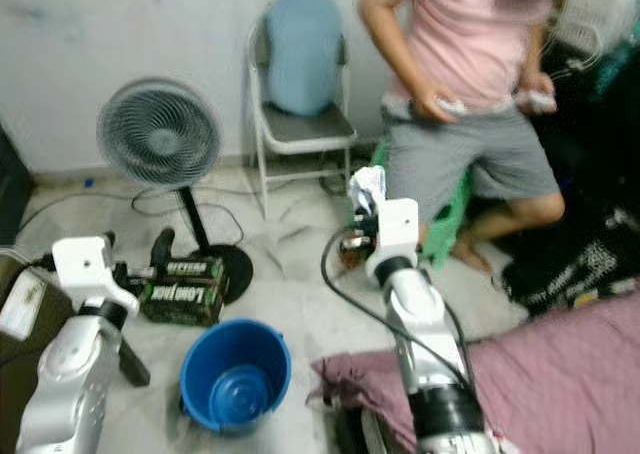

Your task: Clean up the room

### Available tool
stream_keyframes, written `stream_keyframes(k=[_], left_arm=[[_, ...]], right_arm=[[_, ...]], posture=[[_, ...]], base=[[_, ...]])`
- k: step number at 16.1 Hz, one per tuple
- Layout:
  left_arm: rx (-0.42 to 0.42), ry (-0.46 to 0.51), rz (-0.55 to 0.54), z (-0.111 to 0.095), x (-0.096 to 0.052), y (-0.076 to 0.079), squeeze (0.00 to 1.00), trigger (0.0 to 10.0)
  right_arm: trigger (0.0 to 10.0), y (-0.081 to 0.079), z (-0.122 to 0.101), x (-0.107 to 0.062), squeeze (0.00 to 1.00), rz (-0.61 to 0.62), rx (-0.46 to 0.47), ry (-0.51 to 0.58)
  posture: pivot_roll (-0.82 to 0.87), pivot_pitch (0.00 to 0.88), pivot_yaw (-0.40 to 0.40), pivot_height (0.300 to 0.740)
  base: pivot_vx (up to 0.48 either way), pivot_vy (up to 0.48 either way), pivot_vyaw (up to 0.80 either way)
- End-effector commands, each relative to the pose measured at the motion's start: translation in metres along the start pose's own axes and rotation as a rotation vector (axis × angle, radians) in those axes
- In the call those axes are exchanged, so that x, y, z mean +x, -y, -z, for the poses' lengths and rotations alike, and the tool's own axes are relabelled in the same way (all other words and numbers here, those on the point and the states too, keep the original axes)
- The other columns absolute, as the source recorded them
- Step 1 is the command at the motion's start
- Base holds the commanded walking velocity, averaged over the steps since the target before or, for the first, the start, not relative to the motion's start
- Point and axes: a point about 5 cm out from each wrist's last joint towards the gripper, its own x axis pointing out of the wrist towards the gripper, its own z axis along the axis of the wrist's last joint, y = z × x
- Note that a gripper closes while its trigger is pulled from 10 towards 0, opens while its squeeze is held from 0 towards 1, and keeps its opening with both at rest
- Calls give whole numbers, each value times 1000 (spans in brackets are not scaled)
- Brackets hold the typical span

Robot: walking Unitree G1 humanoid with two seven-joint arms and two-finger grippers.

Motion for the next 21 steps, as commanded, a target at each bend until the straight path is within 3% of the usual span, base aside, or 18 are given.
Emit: stream_keyframes(k=[1, 18, 21], left_arm=[[2, -18, 9, 4, 0, 3, 0, 10000], [24, -17, 15, 4, 2, 4, 0, 10000], [24, -14, 22, 4, 3, 5, 0, 10000]], right_arm=[[10000, 6, -1, -2, 0, 19, -17, 7], [10000, 4, -1, 0, 0, 2, -28, 9], [10000, 5, 0, 0, 0, 15, -10, 12]], posture=[[-45, 0, -81, 740], [-38, 0, -85, 740], [-34, 0, -88, 740]], base=[[0, 0, 0], [0, 0, 800], [0, 0, 171]])
